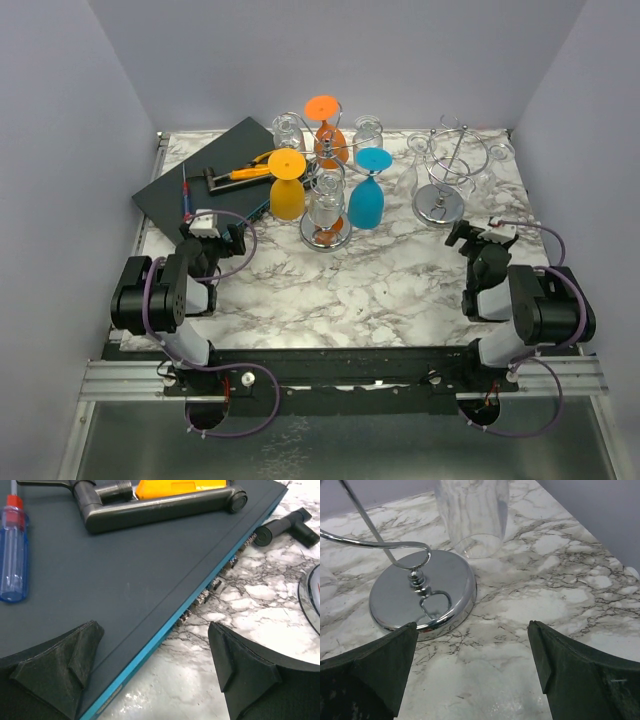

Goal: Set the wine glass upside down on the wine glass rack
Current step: Reset both arms

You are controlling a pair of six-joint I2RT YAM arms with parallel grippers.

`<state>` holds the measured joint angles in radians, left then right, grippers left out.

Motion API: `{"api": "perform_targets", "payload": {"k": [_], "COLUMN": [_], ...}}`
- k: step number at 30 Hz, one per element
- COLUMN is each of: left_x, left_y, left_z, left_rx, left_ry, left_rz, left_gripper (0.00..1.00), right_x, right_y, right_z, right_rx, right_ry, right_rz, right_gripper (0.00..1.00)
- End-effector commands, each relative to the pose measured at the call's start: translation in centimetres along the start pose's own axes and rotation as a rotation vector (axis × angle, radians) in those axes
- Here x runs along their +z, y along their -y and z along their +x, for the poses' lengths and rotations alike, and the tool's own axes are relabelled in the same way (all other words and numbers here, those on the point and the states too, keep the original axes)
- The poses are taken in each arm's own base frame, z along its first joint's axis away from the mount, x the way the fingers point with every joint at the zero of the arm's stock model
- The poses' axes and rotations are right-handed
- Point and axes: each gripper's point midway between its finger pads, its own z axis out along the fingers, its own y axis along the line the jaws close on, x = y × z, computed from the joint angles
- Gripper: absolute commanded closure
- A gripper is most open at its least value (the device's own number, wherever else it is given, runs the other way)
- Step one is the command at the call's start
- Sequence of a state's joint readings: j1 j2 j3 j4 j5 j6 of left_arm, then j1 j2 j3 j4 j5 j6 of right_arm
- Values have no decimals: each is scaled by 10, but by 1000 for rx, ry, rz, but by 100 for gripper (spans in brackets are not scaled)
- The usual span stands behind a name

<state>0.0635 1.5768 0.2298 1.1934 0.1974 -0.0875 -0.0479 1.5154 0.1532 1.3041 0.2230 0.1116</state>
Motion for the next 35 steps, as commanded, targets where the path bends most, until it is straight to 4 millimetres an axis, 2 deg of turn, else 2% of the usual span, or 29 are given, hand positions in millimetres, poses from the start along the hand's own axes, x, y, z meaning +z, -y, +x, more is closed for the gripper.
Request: {"api": "perform_targets", "payload": {"k": [1,5,6,8,35], "left_x": [0,7,14,24,22], "left_y": [-4,-7,-11,-21,-20], "left_z": [-14,-11,-12,-5,-7], "left_rx": [14,1,-8,-40,-41], "left_ry": [97,72,60,-3,10], "left_rz": [-17,-29,-43,-92,-92], "left_gripper": [1,1,1,1,1], "right_x": [2,13,21,24,22], "right_y": [-14,-14,-12,-10,-9], "right_z": [-6,-1,3,5,1], "right_rx": [-38,-44,-41,-22,-24], "right_ry": [57,38,7,-12,5], "right_rz": [-98,-85,-60,-73,-73], "right_gripper": [0,0,0,0,0]}}
